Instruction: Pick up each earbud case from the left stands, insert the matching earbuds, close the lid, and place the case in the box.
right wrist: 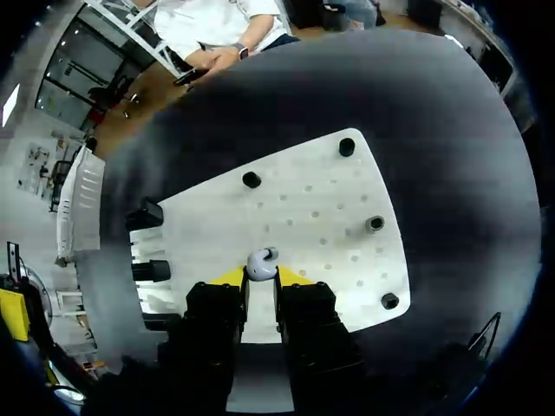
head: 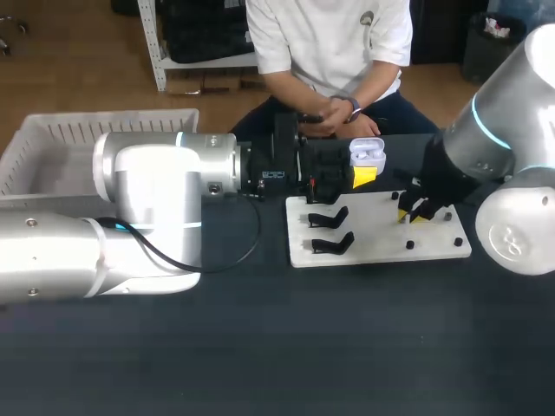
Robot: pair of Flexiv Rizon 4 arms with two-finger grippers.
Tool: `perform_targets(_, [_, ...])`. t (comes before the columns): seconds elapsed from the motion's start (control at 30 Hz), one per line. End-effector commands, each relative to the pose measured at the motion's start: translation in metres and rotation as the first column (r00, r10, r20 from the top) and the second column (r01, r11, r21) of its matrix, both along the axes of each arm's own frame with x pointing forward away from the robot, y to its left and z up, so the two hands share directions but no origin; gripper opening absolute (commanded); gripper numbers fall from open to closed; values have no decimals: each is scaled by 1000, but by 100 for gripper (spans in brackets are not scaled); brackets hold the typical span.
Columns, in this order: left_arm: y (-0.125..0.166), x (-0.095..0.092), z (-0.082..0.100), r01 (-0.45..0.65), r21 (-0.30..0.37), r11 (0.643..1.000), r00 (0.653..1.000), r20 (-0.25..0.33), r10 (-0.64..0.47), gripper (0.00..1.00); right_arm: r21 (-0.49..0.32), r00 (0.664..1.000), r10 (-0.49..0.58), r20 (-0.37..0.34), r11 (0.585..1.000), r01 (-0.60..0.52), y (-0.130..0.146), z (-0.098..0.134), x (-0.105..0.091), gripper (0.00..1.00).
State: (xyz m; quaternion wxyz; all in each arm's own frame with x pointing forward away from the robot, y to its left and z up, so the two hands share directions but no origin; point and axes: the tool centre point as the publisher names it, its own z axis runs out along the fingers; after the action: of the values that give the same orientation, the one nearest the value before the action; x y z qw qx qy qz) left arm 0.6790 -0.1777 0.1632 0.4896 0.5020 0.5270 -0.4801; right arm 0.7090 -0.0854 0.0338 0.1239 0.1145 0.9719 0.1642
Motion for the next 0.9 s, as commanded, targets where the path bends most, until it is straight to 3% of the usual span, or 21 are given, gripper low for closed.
perform_targets(0.03, [0,-1,-1,-6,-7,1000,1000,5,6,0,-8,1000,7,-1,1000,-7,-3,13,-9,0])
perform_targets(0.3, [0,-1,-1,-6,-7,1000,1000,5,6,0,0,997,15,-74,1000,-15,-17,46,-29,0])
perform_targets(0.5, [0,-1,-1,-6,-7,1000,1000,5,6,0,-26,994,59,-87,998,-62,-29,80,-53,0])
perform_targets(0.67, [0,-1,-1,-6,-7,1000,1000,5,6,0,-69,979,168,-116,982,-176,-30,112,-79,0])
perform_targets(0.9, [0,-1,-1,-6,-7,1000,1000,5,6,0,-119,924,369,-102,917,-380,-15,158,-112,0])
